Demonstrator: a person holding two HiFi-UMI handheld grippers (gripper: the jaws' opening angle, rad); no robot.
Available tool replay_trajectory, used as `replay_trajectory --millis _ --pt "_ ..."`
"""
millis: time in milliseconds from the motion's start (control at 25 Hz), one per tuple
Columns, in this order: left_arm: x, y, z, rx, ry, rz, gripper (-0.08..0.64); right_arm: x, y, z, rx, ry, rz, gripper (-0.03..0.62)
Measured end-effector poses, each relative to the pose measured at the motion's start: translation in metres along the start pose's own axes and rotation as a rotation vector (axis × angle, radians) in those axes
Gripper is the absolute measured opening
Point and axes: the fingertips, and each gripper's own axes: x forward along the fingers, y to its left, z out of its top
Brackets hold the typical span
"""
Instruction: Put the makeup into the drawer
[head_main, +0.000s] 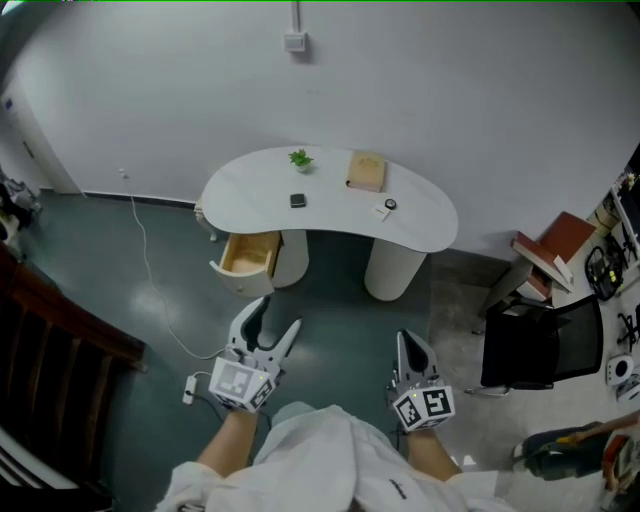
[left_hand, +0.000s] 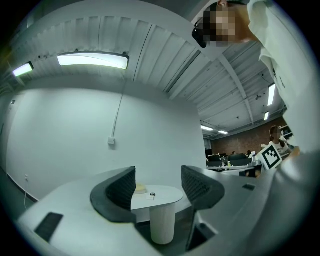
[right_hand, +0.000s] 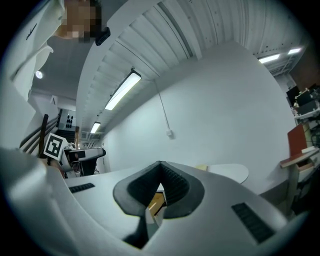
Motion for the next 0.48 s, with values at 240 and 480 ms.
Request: replay_trajectory --millis 240,480 --pt "0.026 0.007 -0.014 -0.008 0.019 -0.007 0.278 0.023 -0.015 -0.006 0.021 0.005 0.005 0.017" --pt "0.067 0.032 -0.023 -0.02 0.024 -0.023 0.278 0.062 -0.031 -0.008 0.015 0.006 0.003 0.017"
